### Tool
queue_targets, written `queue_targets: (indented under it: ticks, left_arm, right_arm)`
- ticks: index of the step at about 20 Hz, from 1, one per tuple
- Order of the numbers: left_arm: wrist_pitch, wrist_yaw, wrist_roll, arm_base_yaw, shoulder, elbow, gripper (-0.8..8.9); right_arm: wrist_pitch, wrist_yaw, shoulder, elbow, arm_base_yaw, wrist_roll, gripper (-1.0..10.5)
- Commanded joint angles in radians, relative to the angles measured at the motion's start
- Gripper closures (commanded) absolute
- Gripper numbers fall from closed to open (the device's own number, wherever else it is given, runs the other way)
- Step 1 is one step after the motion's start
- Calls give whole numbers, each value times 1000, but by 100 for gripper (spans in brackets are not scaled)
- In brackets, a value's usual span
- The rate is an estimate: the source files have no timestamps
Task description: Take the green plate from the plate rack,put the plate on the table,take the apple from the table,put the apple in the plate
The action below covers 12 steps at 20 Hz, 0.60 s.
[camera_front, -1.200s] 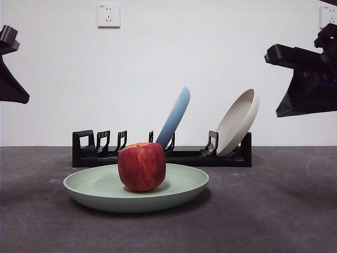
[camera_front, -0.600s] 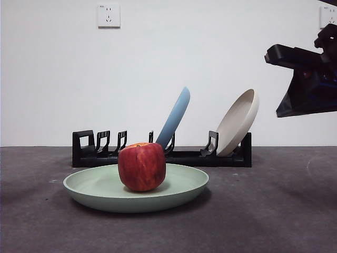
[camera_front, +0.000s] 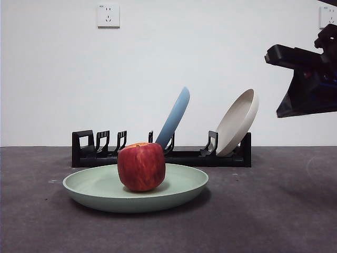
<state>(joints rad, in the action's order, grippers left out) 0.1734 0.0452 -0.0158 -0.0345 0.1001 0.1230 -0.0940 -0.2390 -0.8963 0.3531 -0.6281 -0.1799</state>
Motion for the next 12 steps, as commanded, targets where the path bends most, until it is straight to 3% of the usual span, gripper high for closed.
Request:
queue_targets:
  ticks: [1,4,12]
  left_arm:
    - [-69,-9,-5,10,-8,-68,816]
    - [-89,-58,-3,16,-12,-107,816]
    - [18,-53,18,18,-98,-119,816]
  right_arm:
    - [-2,-3,1,-3,0,-10,946]
    - [-3,-3,1,-3,0,-10,946]
    - [-2,-3,1,-3,0,-10,946]
